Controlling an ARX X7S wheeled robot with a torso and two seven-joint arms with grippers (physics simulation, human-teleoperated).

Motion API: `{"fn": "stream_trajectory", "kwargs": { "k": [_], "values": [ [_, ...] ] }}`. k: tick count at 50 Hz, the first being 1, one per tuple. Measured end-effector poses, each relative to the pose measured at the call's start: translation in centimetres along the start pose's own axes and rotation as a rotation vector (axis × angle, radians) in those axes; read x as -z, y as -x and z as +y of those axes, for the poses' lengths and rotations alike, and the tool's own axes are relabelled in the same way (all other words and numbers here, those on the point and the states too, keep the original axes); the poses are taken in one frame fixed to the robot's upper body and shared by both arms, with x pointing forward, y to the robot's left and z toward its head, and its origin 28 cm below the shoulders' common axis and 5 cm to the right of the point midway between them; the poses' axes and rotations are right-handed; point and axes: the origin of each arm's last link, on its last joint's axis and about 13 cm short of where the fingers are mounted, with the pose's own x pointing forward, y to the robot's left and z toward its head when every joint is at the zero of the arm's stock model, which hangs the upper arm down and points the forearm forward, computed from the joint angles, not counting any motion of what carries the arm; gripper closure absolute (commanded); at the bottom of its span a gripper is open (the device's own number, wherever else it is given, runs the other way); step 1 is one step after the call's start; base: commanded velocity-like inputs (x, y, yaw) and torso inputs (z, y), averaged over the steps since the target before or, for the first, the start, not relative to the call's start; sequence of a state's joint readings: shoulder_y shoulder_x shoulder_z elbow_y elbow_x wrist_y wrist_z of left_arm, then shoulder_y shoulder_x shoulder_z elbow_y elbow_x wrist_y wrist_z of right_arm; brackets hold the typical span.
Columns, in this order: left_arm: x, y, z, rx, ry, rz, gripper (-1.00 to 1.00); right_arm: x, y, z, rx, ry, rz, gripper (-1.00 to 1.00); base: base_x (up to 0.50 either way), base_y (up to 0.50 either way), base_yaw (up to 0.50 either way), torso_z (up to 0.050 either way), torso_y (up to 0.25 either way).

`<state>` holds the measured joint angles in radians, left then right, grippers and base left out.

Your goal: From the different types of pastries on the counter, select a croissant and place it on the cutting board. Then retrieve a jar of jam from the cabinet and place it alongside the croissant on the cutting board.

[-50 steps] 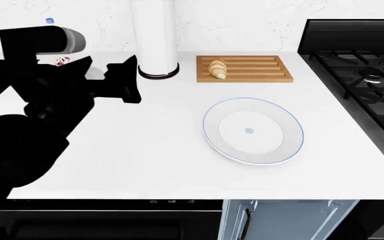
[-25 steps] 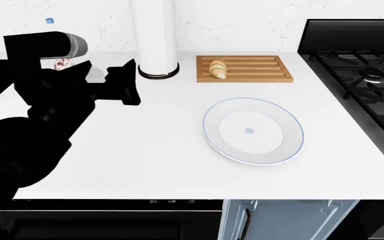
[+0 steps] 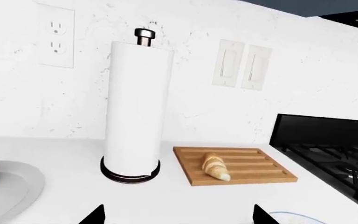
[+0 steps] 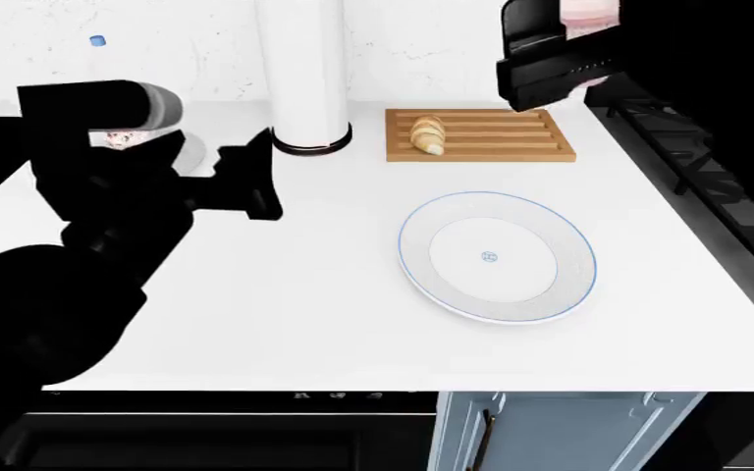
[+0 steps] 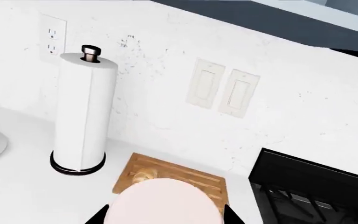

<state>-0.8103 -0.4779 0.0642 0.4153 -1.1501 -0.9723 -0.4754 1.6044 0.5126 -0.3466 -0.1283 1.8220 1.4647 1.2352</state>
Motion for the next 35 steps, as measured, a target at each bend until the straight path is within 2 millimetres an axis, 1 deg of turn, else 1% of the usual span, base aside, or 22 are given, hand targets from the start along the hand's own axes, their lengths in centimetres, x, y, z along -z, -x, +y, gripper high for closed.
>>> {"fn": "stream_trajectory", "kwargs": {
  "k": [10, 16, 27, 35],
  "values": [
    [0.5, -0.4, 0.1, 0.003, -0.003, 0.009, -1.00, 3.8, -1.4, 0.5, -0.060, -0.018, 0.091, 1.00, 0.00, 0.00, 0.00, 0.000, 0.000],
    [0.8, -0.6, 0.1, 0.005, -0.004, 0.015, -1.00, 5.5, -2.4, 0.6, -0.081, -0.033, 0.136, 1.00, 0.00, 0.00, 0.00, 0.000, 0.000],
    [1.0, -0.8, 0.3, 0.005, -0.006, 0.021, -1.00, 7.0, -4.3, 0.2, -0.073, -0.092, 0.146, 1.00, 0.00, 0.00, 0.00, 0.000, 0.000],
    [1.2, -0.9, 0.5, 0.001, -0.003, 0.023, -1.00, 7.6, -6.6, -0.5, -0.045, -0.164, 0.113, 1.00, 0.00, 0.00, 0.00, 0.000, 0.000]
  ]
}}
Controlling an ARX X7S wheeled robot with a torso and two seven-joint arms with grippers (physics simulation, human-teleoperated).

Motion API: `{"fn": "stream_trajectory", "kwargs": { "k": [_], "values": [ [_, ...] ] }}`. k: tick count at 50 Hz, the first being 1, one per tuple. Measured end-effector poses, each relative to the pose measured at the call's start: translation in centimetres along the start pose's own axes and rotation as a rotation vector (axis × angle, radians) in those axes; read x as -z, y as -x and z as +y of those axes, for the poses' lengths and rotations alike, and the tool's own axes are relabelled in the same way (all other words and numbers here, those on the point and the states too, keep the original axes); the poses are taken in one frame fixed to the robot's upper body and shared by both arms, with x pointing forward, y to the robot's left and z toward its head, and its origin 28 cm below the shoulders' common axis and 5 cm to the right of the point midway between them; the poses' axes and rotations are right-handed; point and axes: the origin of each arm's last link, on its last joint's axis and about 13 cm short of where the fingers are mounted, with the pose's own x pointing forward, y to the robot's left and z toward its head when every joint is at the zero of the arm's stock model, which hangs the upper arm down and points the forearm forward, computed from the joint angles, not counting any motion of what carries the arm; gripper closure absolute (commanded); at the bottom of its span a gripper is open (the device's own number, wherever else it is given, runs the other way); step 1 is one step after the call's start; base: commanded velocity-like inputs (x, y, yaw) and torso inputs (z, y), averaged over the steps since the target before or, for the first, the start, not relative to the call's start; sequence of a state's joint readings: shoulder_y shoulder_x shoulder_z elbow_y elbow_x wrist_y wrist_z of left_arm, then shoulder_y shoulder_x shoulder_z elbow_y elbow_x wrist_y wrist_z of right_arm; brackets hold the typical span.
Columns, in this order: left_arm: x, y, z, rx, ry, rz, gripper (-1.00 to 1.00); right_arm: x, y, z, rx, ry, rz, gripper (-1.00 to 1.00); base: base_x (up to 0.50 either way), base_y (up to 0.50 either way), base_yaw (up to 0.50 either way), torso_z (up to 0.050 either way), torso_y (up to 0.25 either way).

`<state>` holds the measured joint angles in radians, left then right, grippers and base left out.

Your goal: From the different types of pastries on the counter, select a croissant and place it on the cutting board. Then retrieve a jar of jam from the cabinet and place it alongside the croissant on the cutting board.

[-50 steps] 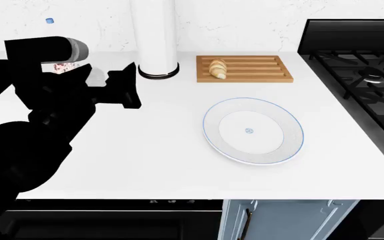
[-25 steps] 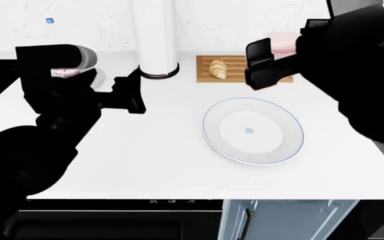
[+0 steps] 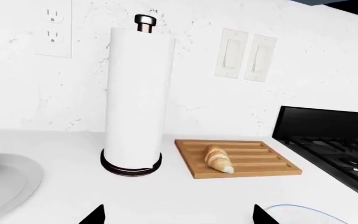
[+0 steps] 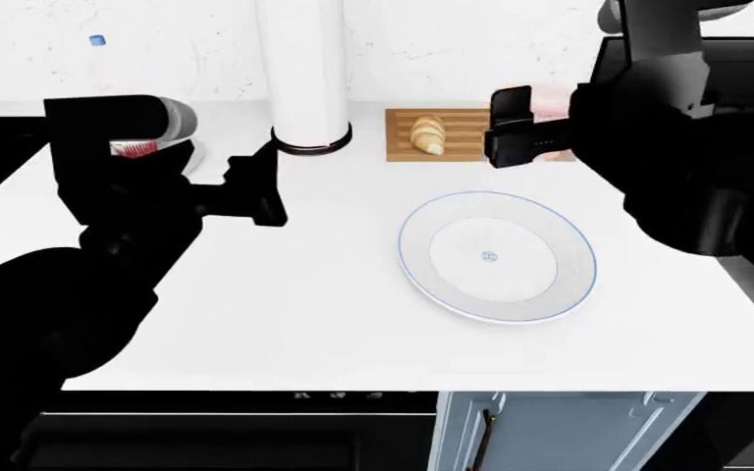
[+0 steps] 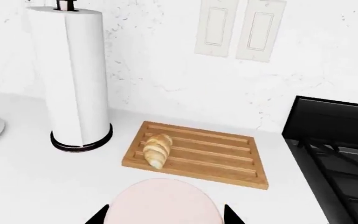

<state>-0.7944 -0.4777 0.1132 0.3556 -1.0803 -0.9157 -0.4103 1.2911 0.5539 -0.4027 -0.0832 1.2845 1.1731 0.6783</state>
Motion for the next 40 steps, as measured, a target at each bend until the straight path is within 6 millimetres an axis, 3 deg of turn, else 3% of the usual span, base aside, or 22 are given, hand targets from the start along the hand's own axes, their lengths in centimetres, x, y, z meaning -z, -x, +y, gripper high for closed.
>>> {"fn": "stream_trajectory", "kwargs": {
  "k": [24, 40],
  "values": [
    [0.5, -0.6, 0.1, 0.007, 0.007, 0.011, -1.00, 1.8, -11.5, -2.6, 0.029, -0.238, -0.005, 1.00, 0.00, 0.00, 0.00, 0.000, 0.000],
    [0.9, -0.9, 0.2, 0.006, 0.003, 0.017, -1.00, 2.5, -13.5, -2.7, 0.079, -0.226, 0.000, 1.00, 0.00, 0.00, 0.00, 0.000, 0.001]
  ]
}}
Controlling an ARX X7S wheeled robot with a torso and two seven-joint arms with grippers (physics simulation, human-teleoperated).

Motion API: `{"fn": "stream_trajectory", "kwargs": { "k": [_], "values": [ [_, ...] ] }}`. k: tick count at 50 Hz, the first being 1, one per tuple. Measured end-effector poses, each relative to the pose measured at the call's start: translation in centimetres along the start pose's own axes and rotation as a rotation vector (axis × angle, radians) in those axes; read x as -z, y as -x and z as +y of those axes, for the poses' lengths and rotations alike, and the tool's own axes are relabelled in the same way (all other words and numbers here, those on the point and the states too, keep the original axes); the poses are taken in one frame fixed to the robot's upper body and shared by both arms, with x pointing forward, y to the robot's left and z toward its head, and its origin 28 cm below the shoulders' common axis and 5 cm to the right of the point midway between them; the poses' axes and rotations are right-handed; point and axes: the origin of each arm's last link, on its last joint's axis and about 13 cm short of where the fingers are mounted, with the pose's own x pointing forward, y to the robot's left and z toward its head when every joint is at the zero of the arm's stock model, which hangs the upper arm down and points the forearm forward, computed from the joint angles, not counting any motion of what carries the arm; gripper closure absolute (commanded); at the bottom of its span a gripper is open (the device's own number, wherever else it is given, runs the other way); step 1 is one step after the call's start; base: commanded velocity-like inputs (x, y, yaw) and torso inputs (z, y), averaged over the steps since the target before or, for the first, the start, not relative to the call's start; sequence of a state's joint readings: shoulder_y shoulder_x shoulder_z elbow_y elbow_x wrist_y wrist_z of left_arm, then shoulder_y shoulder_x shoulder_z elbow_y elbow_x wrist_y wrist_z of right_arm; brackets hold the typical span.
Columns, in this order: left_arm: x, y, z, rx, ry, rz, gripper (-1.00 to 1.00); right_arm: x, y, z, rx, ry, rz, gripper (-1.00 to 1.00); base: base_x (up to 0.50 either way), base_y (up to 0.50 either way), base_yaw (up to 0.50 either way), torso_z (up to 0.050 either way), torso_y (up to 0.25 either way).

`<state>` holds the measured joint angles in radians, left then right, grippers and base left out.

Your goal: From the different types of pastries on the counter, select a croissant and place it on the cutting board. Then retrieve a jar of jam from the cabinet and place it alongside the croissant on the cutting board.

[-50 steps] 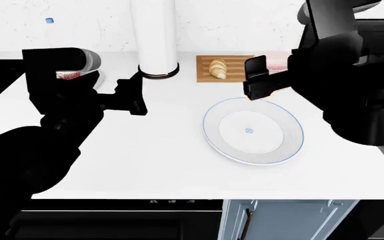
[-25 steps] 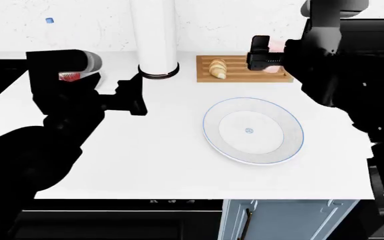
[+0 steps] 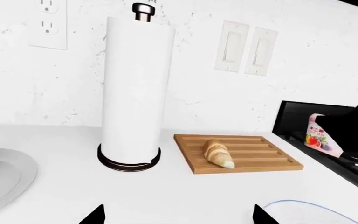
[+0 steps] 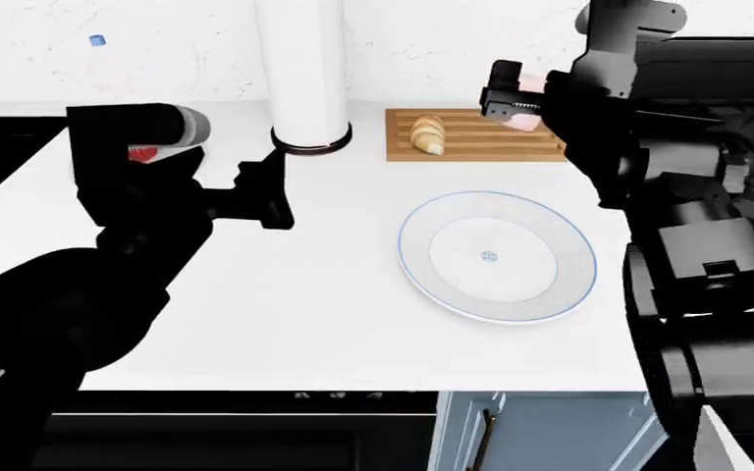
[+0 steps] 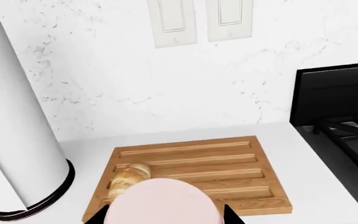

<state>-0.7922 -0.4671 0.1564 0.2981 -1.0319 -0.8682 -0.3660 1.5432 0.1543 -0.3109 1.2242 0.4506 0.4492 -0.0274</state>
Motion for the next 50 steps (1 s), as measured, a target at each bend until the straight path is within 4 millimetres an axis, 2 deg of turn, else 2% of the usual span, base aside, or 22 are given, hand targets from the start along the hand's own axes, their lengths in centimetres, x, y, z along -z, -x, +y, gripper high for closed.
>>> {"fn": "stream_trajectory", "kwargs": {
  "k": [12, 32, 50],
  "values": [
    [0.2, -0.3, 0.3, -0.002, -0.006, 0.001, -1.00, 0.4, -0.3, 1.0, -0.021, 0.093, 0.015, 1.00, 0.00, 0.00, 0.00, 0.000, 0.000],
    [0.6, -0.8, 0.7, -0.012, -0.005, 0.006, -1.00, -0.6, -0.3, 1.5, -0.029, 0.164, -0.007, 1.00, 0.00, 0.00, 0.00, 0.000, 0.001],
    [0.6, -0.5, 0.7, -0.016, -0.008, 0.000, -1.00, -0.9, -0.3, 1.3, -0.006, 0.179, -0.024, 1.00, 0.43, 0.05, 0.00, 0.000, 0.001]
  ]
}}
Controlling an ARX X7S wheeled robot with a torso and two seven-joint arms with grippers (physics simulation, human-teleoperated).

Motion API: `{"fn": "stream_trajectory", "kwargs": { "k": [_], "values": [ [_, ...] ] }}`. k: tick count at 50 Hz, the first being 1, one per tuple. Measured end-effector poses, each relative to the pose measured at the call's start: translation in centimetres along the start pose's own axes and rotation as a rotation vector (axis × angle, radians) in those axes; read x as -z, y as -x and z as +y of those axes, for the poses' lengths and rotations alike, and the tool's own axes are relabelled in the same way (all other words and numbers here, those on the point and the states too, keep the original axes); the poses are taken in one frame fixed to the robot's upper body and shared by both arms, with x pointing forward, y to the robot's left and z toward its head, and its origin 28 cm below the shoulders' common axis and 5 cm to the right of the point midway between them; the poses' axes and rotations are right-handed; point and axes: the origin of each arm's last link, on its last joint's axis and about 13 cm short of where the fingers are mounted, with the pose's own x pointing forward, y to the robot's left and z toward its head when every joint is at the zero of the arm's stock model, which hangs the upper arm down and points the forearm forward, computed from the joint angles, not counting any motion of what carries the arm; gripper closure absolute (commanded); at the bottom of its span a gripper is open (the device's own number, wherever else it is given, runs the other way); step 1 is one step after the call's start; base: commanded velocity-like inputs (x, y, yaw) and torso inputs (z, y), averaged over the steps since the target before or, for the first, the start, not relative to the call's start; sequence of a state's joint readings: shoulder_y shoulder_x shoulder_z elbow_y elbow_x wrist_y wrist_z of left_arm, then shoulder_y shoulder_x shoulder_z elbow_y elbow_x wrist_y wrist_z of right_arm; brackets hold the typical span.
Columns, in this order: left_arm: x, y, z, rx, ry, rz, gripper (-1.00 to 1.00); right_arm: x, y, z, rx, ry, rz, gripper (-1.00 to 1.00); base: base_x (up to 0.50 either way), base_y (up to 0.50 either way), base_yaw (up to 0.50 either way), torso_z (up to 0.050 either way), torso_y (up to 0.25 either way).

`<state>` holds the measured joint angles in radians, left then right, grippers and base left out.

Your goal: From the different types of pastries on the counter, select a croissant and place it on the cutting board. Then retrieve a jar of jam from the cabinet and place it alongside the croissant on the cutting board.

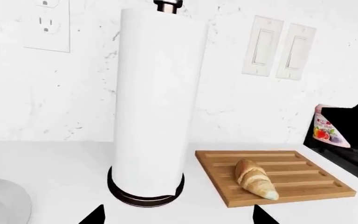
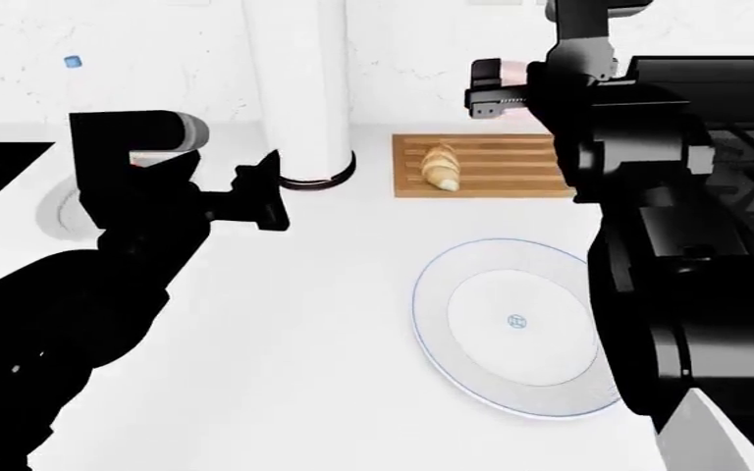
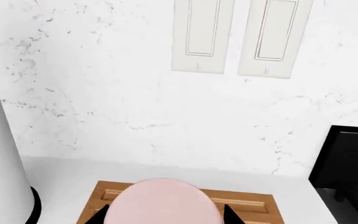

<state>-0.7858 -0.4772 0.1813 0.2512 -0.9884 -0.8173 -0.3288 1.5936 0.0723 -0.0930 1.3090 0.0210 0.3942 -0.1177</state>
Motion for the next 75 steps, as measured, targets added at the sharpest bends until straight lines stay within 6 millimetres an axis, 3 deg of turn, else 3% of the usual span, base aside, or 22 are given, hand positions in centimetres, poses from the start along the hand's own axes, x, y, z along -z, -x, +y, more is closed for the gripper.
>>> {"fn": "stream_trajectory", "kwargs": {
  "k": [32, 42, 51, 75],
  "values": [
    [0.0, 0.2, 0.1, -0.012, 0.006, -0.034, -1.00, 2.2, -0.1, -0.6, 0.046, -0.018, 0.067, 1.00, 0.00, 0.00, 0.00, 0.000, 0.000],
    [0.1, 0.0, 0.3, -0.025, 0.002, -0.050, -1.00, 2.3, 0.0, -0.7, 0.054, -0.015, 0.075, 1.00, 0.00, 0.00, 0.00, 0.007, -0.237],
    [0.2, -0.2, 0.4, -0.032, 0.002, -0.056, -1.00, 2.2, 0.0, -0.8, 0.060, -0.011, 0.073, 1.00, 0.00, 0.00, 0.00, 0.010, -0.250],
    [0.4, -0.4, 0.7, -0.038, 0.016, -0.043, -1.00, 0.2, -0.1, -1.1, 0.091, -0.020, -0.052, 1.00, 0.00, 0.00, 0.00, 0.000, 0.000]
  ]
}}
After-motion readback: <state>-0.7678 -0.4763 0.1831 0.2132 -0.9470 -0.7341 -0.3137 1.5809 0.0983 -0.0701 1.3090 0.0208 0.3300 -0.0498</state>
